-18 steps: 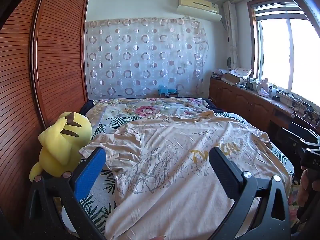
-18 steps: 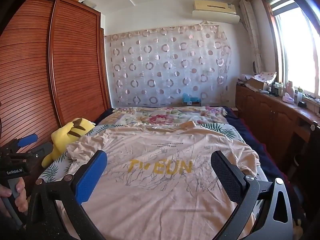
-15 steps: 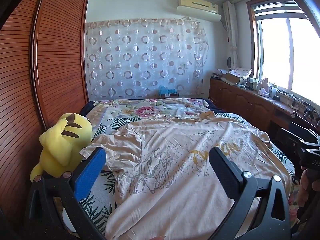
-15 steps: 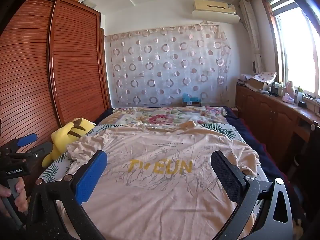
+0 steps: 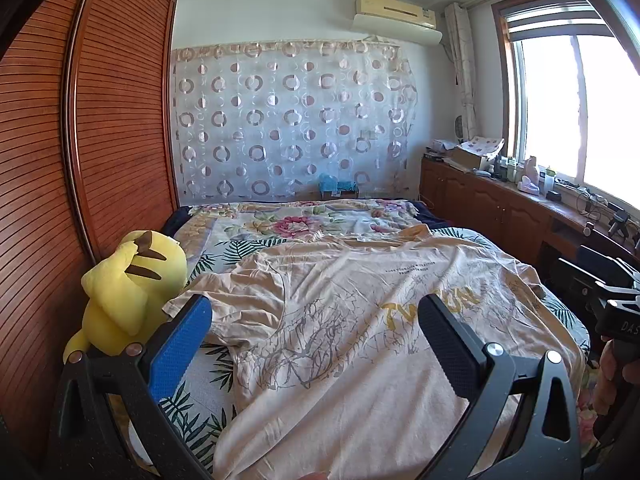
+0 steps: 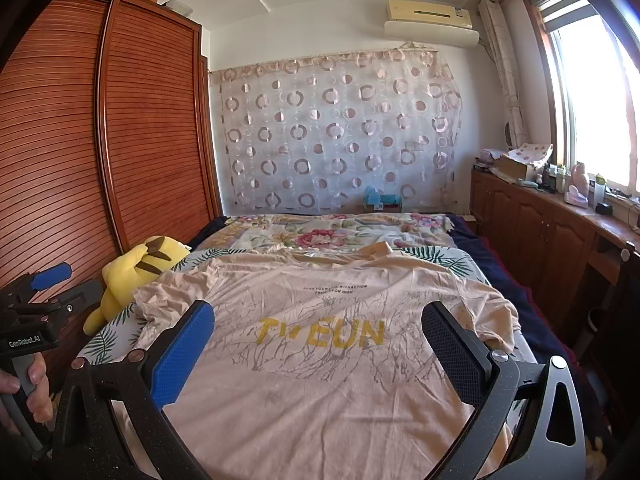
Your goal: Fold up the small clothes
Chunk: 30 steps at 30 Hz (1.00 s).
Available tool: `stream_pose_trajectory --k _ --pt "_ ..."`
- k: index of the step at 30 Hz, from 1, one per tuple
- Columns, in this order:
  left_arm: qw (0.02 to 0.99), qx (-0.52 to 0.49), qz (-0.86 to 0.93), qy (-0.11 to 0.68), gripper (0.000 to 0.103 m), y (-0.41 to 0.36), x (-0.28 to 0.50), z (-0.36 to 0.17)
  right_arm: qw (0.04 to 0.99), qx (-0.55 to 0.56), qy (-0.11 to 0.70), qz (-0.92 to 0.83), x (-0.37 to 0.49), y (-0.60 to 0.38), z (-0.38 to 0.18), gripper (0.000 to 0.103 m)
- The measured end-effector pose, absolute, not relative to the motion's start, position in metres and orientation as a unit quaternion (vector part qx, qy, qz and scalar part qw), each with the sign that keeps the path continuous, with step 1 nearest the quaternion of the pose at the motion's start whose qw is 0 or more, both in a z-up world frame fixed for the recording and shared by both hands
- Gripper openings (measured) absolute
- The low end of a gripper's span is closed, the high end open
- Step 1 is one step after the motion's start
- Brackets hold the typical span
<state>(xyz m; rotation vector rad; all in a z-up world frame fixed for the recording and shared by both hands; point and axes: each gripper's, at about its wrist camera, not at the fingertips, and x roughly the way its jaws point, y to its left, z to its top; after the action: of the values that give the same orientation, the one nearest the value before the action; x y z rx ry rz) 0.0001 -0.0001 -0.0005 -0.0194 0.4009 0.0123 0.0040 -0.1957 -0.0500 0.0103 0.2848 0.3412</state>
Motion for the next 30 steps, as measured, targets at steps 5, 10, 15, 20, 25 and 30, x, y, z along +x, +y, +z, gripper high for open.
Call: stream_pose_trajectory --k 5,10,15,20,25,30 --pt "0.980 -0.009 0.006 0.199 0.103 -0.0005 0.0000 -0.0004 0.976 0.005 0.141 0.169 0.0039 -0.1954 -0.0499 0.103" --pt "0.980 -0.008 0.006 0.198 0.103 -0.0006 -0.0001 -0.0005 0.976 0.005 0.141 0.168 0.0031 -0.1954 -0.0500 0.103" --pt "0.980 -0.007 0.006 0.197 0.103 -0.0008 -0.0004 -0.0004 0.976 0.005 0.141 0.169 0.0033 -0.1956 -0.0503 0.103" --pt "0.981 -0.006 0.007 0.196 0.103 -0.0010 -0.0005 -0.0004 0.976 0.005 0.141 0.169 0.0034 -0.1955 -0.0504 0.103" --pt "0.981 -0.005 0.007 0.196 0.103 -0.0012 -0.0004 -0.0005 0.976 0.005 0.141 0.169 0.0032 -0.1958 -0.0503 0.103" --pt "0.981 -0.005 0.007 0.195 0.103 -0.0012 -0.0008 -0.0004 0.976 0.005 0.140 0.168 0.0020 -0.1954 -0.0498 0.103"
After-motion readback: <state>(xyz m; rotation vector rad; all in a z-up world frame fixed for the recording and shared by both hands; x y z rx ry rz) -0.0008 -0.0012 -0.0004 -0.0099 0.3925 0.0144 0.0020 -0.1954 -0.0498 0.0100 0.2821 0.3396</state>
